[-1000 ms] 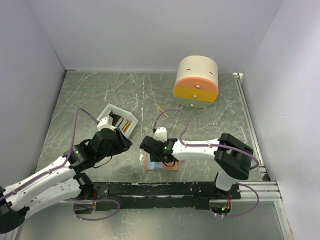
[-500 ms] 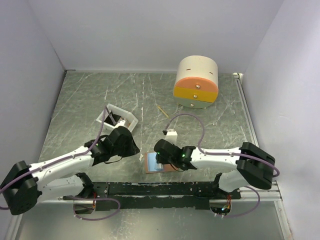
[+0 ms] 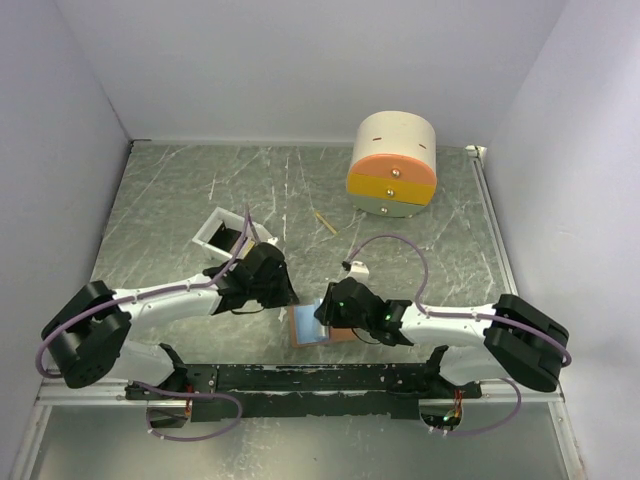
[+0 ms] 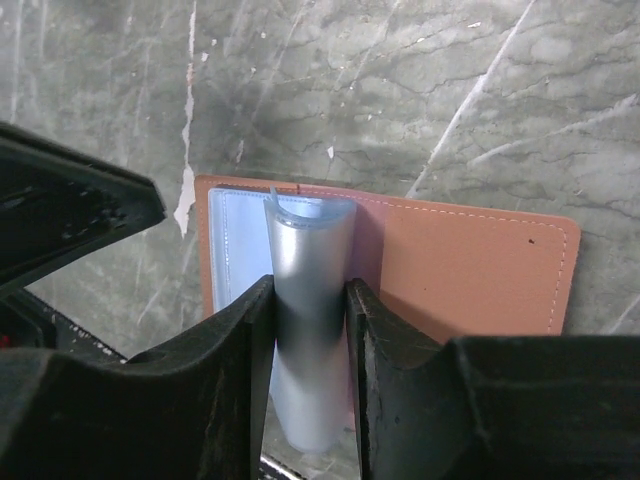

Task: Put the credit cards into the card holder
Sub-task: Open the card holder at the center of the board, then pick up the credit card from the storage box.

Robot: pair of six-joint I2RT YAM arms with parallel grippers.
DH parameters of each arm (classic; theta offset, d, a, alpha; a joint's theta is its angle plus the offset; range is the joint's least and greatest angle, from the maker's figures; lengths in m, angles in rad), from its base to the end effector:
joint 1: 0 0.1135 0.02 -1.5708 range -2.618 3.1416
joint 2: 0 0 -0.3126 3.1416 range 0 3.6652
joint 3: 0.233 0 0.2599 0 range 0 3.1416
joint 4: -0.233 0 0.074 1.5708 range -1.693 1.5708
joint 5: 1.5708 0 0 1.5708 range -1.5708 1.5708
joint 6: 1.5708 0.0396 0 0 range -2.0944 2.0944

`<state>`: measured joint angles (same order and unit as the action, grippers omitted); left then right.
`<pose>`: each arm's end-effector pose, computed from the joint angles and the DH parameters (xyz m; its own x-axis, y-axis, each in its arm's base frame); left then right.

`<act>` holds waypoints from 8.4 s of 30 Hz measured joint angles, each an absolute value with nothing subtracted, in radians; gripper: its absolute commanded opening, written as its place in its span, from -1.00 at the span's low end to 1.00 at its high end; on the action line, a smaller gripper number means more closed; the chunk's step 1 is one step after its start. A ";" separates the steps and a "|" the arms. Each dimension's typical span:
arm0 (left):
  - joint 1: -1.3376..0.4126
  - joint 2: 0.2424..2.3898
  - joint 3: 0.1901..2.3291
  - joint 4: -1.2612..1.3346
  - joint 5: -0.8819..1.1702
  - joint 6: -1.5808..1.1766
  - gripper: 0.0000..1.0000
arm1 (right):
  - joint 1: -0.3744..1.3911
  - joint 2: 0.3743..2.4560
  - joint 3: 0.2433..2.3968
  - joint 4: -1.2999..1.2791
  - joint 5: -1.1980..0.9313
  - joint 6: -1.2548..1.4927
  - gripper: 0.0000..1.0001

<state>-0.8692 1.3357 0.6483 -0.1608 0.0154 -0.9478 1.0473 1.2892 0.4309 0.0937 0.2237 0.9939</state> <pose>0.1647 -0.1958 0.2182 -0.9081 -0.1835 -0.3765 0.0563 0.8373 -0.5438 0.1202 0.1906 0.1837 -0.8295 0.1978 -0.5223 -0.1269 0.8440 0.5211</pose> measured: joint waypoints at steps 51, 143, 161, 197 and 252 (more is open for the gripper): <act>-0.885 1.707 0.753 0.213 0.362 -0.945 -0.56 | 1.063 1.102 0.552 -0.241 0.212 0.901 -0.01; -0.429 1.642 1.189 -0.506 -0.196 0.029 0.98 | 1.089 0.971 0.592 -0.261 0.372 0.916 0.36; -0.432 1.699 1.122 -0.434 -0.173 0.076 0.98 | 0.945 1.483 0.754 0.209 0.241 1.070 0.63; -0.444 1.767 1.085 -0.353 -0.201 0.108 0.98 | 0.931 2.011 0.937 0.606 0.068 1.195 0.16; -0.532 1.785 1.072 -0.314 -0.648 0.148 0.86 | 0.964 2.009 0.963 0.546 0.196 1.246 -0.33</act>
